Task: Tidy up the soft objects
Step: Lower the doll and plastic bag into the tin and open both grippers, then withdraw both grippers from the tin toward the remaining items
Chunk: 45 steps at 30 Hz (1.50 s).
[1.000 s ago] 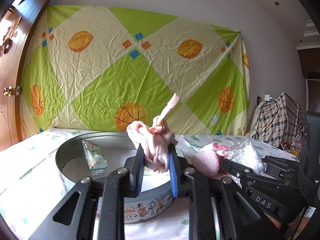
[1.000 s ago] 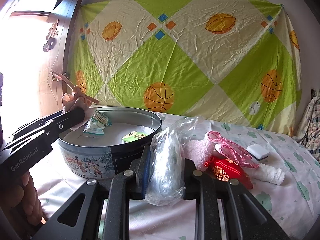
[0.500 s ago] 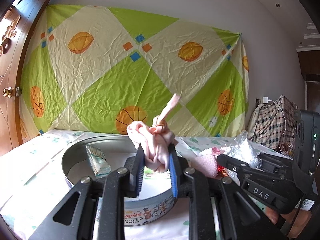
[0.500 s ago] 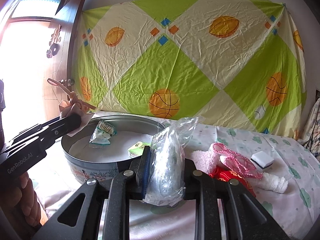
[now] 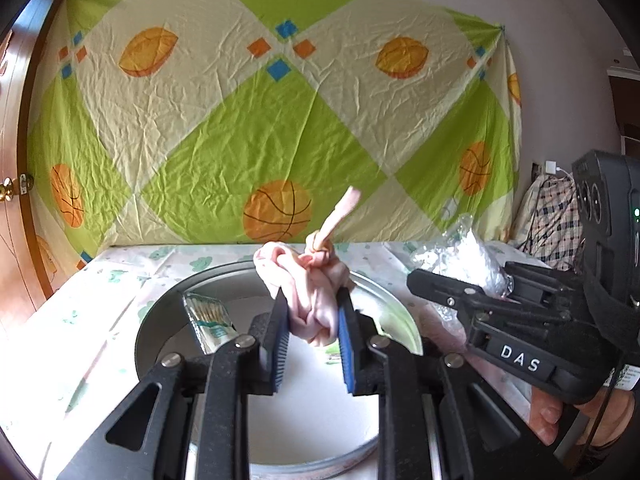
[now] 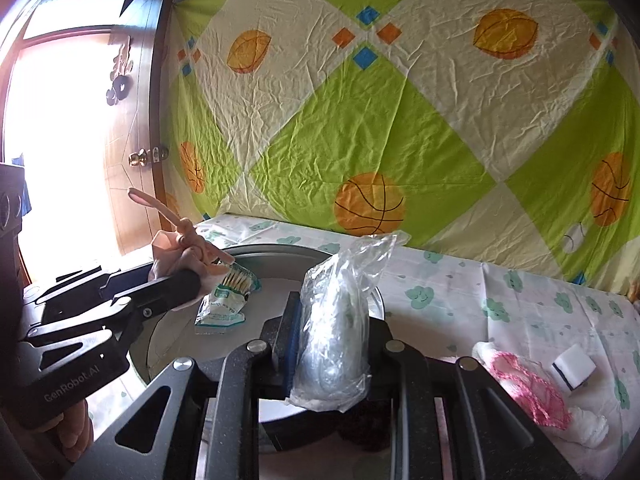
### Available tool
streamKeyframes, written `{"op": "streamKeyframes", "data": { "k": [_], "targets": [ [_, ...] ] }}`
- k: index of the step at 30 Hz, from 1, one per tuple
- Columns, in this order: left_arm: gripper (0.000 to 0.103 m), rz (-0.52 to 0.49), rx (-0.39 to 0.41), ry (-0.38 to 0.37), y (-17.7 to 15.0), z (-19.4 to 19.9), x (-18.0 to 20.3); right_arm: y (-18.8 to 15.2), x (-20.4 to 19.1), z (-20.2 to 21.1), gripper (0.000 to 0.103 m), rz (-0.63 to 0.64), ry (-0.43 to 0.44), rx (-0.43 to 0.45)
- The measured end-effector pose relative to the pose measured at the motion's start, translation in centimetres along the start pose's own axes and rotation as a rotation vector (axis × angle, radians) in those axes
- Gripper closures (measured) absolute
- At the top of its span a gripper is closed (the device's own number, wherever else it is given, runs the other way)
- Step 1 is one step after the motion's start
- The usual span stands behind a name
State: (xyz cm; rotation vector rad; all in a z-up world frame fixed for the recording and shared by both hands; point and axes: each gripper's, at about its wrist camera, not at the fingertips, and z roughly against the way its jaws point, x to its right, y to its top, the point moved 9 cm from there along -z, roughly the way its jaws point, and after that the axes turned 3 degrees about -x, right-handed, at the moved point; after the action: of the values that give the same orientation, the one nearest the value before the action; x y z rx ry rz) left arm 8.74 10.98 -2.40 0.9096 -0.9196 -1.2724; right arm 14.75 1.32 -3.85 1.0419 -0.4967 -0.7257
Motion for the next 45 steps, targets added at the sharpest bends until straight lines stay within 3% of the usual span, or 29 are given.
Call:
{"op": "streamKeyframes", "data": {
  "k": [8, 17, 18, 20, 21, 22, 24, 26, 29, 32, 36, 45],
  "targets": [
    [0.083, 0.074, -0.265, -0.014, -1.1, -6.8, -3.2, -0.4, 0.3, -7.3, 0.078, -0.024, 0.033, -0.194],
    [0.081, 0.057, -0.340, 0.043, -1.3, -8.5, -4.5, -0.9, 0.3, -9.4, 0.077, -0.036, 0.034, -0.234],
    [0.076, 0.051, -0.353, 0.047, -1.3, -8.8, -4.6, -0.9, 0.2, -9.5, 0.070, -0.035, 0.032, -0.235],
    [0.075, 0.047, -0.369, 0.063, -1.4, -9.2, -4.7, -0.8, 0.4, -9.5, 0.048, -0.048, 0.030, -0.226],
    [0.069, 0.049, -0.371, 0.069, -1.4, -9.4, -4.9, -0.7, 0.5, -9.4, 0.036, -0.059, 0.035, -0.220],
    [0.063, 0.053, -0.373, 0.073, -1.4, -9.4, -5.0, -0.6, 0.7, -9.2, 0.034, -0.075, 0.041, -0.211],
    [0.040, 0.062, -0.356, 0.100, -1.1, -9.0, -5.4, -0.5, 1.2, -8.7, 0.034, -0.093, 0.040, -0.201],
    [0.034, 0.070, -0.329, 0.122, -0.8, -8.4, -5.9, -0.5, 1.8, -7.8, 0.032, -0.110, 0.037, -0.186],
    [0.032, 0.104, -0.281, 0.104, -0.6, -6.9, -5.6, -0.9, 3.1, -5.8, 0.030, -0.128, 0.030, -0.161],
    [0.020, 0.102, -0.215, 0.098, -0.4, -5.1, -4.1, -2.0, 5.1, -3.0, 0.029, -0.140, -0.003, -0.134],
    [0.018, 0.078, -0.146, 0.067, -0.7, -3.2, -0.9, -3.6, 8.9, 1.4, 0.025, -0.177, -0.058, -0.090],
    [0.015, -0.046, -0.122, -0.032, -2.2, -2.7, 8.6, -7.0, 18.4, 8.4, 0.020, -0.235, -0.292, -0.045]
  ]
}}
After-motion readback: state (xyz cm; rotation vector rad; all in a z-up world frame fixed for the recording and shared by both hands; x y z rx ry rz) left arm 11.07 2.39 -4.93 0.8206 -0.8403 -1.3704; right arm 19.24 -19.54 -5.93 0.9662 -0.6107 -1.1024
